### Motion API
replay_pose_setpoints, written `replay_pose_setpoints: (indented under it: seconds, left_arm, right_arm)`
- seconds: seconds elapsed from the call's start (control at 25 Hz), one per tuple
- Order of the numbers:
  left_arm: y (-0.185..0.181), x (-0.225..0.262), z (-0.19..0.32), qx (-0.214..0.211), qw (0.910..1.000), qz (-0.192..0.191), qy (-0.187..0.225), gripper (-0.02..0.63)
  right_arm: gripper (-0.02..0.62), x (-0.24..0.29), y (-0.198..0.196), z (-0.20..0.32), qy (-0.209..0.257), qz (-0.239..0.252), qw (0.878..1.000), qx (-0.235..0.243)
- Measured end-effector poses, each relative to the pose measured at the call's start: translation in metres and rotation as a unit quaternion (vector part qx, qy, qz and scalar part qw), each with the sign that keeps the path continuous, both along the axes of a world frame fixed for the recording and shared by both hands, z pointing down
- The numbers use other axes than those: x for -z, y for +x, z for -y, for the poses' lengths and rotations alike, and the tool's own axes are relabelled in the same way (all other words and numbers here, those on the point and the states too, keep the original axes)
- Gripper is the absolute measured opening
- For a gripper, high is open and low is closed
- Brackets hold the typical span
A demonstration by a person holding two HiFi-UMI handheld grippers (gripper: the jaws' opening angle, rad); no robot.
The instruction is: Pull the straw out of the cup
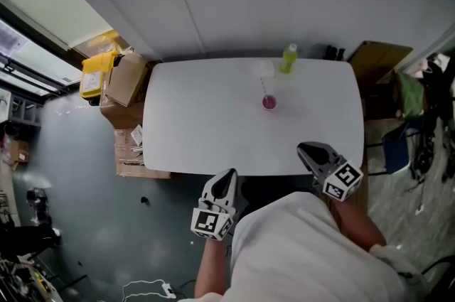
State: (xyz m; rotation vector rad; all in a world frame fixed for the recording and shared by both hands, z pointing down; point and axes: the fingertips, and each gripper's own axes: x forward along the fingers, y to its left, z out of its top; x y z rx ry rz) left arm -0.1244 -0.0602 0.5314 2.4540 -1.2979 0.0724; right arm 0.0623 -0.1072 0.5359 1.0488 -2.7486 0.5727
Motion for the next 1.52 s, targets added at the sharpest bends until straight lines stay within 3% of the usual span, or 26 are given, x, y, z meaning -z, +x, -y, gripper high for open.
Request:
replay_pose_setpoints:
  seconds: [0.52,0.8,1.12,1.52]
  left_arm:
    - [0.008,-0.025,0.033,0.068,0.9966,0.029,-0.037,-0.002]
    - [0.013,-0.030,0.042,0.094,0.9932,0.035,-0.059,-0.002]
    - [0.011,-0.040,0.041,0.125,0.9872,0.037,-0.093,-0.002]
    - [0.002,-0.033,0.047,0.163,0.9814,0.028,-0.097,-0.001]
  right_arm:
    - [0.047,-0.071,-0.010,0.127,-0.040,-0.046,0.995,0.076]
    - [0.099,-0.139,-0.018,0.187,-0.087,-0.081,0.989,0.085]
    - [0.136,-0.200,-0.037,0.232,-0.120,-0.118,0.981,0.098]
    - [0.138,-0.250,-0.054,0.263,-0.153,-0.179,0.966,0.105]
